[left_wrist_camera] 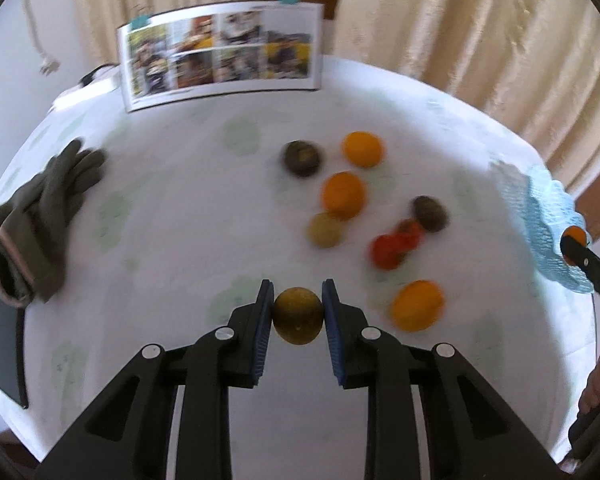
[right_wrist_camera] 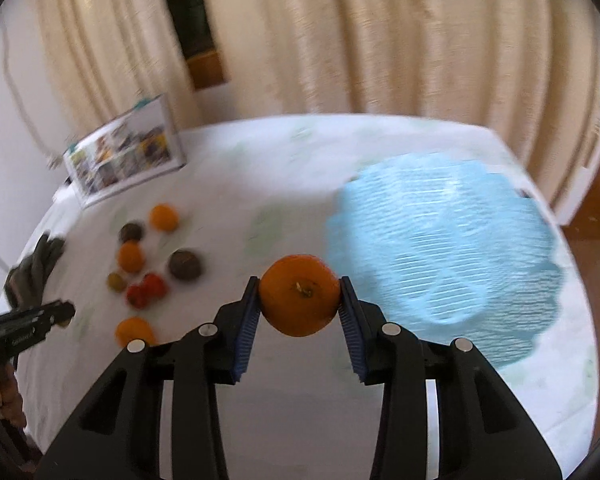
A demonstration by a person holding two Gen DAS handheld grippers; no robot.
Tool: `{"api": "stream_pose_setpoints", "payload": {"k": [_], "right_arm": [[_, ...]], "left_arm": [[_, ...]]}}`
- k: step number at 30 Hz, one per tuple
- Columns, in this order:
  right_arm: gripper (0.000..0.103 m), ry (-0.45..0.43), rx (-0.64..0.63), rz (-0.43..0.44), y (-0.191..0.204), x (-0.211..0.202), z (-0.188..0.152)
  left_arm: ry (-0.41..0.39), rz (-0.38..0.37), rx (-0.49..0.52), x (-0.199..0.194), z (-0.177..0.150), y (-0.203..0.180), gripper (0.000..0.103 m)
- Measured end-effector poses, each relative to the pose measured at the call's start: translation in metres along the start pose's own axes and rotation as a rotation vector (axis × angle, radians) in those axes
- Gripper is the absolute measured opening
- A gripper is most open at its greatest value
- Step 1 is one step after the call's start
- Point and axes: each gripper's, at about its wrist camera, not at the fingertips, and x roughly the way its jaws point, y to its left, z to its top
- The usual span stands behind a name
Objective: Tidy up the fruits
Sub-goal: 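Drop the tangerine into the blue basket with the right tool while the left tool holds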
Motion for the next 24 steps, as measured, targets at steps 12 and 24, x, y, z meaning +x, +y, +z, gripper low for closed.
{"api": "stream_pose_setpoints", "payload": {"k": [12,24], "right_arm": [[0.042,-0.002,0.128,-0.156,-0.092,-0.010,-0.012],[0.063,-0.053,0.162,-0.183,-0.108,-0.044,-0.030]], "left_arm": [[-0.012,-0.126,0.162,0.007,0.024,-0.102,0.025],[-0.035,-0.282,0.313,0.019,0.047,-0.212,0.025]]}}
